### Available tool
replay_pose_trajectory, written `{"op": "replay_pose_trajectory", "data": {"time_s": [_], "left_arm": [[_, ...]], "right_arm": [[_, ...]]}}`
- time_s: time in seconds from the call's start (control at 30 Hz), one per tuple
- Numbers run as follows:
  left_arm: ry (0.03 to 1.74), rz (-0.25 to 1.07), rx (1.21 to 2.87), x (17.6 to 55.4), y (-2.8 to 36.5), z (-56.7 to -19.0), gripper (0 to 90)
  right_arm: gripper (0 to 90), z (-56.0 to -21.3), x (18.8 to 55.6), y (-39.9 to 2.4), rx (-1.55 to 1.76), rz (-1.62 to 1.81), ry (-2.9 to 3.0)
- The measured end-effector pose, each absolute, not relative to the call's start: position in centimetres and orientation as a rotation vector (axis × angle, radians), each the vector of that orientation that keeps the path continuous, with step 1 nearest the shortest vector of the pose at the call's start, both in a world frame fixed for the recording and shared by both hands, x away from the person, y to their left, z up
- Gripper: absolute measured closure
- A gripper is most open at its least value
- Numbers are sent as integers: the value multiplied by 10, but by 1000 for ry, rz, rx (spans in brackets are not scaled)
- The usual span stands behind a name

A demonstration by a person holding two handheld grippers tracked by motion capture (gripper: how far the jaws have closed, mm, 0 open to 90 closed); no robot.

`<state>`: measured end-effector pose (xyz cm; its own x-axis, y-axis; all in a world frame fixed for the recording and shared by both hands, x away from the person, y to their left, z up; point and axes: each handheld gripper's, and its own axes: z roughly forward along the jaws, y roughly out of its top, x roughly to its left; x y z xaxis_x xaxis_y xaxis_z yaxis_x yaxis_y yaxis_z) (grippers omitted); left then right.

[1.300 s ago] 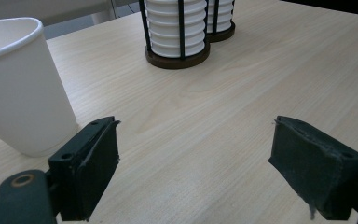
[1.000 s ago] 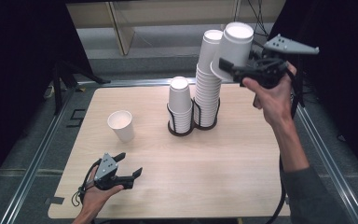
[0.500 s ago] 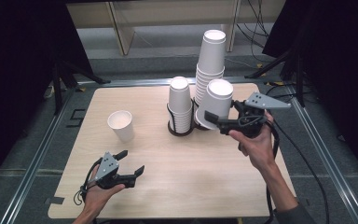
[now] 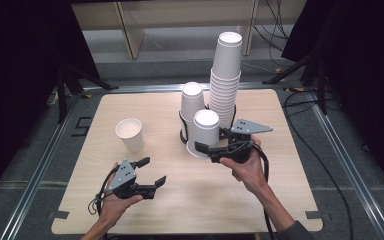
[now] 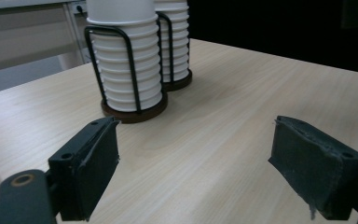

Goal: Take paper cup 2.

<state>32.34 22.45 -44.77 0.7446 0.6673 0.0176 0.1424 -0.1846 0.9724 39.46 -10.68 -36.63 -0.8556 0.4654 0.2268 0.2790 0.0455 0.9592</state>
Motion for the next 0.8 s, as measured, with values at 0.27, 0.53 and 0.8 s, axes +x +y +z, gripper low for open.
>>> {"op": "replay_pose_trajectory", "data": {"time_s": [0.27,0.53,0.8], "left_arm": [[634,513,1725,320,225,-448,145],[623,509,1732,318,224,-450,145],[615,493,1742,317,224,-450,145]], "right_arm": [[182,-380,391,-89,763,1915,2232],[182,-393,389,-76,744,1911,2287],[182,-401,387,-64,713,1906,2336]]}}
